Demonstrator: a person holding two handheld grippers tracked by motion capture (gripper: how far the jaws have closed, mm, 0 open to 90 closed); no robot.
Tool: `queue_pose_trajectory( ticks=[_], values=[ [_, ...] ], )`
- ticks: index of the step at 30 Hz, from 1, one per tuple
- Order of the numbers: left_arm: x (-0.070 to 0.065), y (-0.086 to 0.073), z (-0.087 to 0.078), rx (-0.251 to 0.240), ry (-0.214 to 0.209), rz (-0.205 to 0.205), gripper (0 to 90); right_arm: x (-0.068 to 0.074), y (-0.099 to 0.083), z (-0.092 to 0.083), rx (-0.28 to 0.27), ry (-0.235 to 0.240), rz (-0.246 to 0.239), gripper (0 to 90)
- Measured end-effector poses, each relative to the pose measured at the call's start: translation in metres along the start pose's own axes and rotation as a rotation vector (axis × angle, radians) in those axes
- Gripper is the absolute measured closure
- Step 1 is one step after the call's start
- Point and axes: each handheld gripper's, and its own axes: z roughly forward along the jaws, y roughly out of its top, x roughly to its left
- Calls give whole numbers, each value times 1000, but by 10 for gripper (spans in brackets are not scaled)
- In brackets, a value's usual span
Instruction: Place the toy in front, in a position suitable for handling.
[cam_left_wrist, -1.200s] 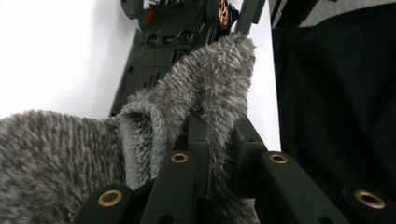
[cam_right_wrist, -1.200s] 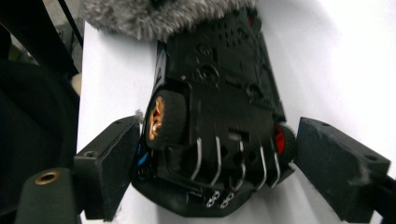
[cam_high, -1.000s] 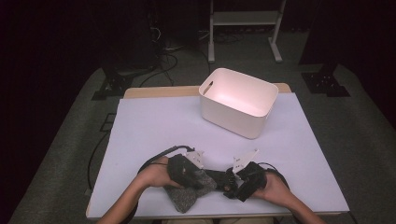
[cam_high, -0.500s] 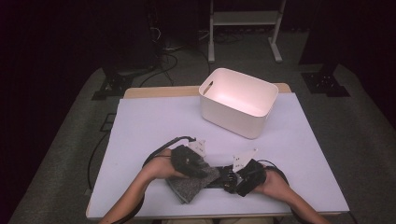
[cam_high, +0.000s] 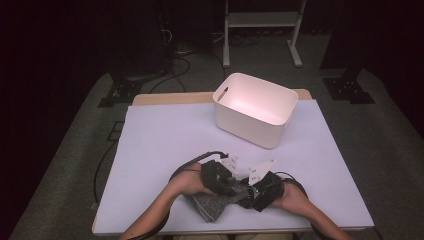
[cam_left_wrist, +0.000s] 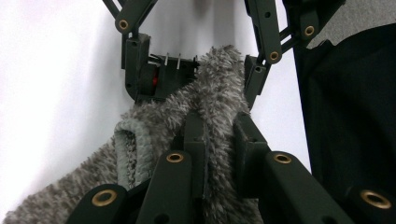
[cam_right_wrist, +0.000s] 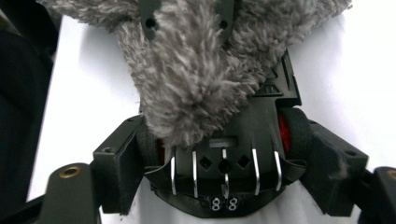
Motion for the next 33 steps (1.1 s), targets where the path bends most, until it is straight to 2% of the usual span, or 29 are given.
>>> queue_pose_trajectory(
  ticks=[5,8,15,17,19,23,29,32,33],
  values=[
    [-5,-10,-9,32,34,16,794,3,-1,0,3,-19,-18,232],
    [-7,-23,-19,41,54,0,793,3,-1,1,0,-19,-20,233],
    [-3,-61,-48,51,133,-85,784,1,-2,1,-6,-10,-14,234],
    [-2,-67,-52,42,139,-98,784,1,-2,1,-4,-11,-19,234],
    [-1,-69,-52,3,122,-106,785,2,-1,1,-2,-10,-12,234],
    [-3,-58,-44,2,97,-69,786,2,-1,1,1,-12,-14,234],
    [-11,-20,-19,4,33,26,786,2,-1,1,2,-10,-15,234],
    [-13,-2,-2,38,10,70,786,2,-1,1,0,-11,-16,234],
    [-12,0,-1,42,8,71,786,2,-1,1,-2,-13,-23,234]
  ],
)
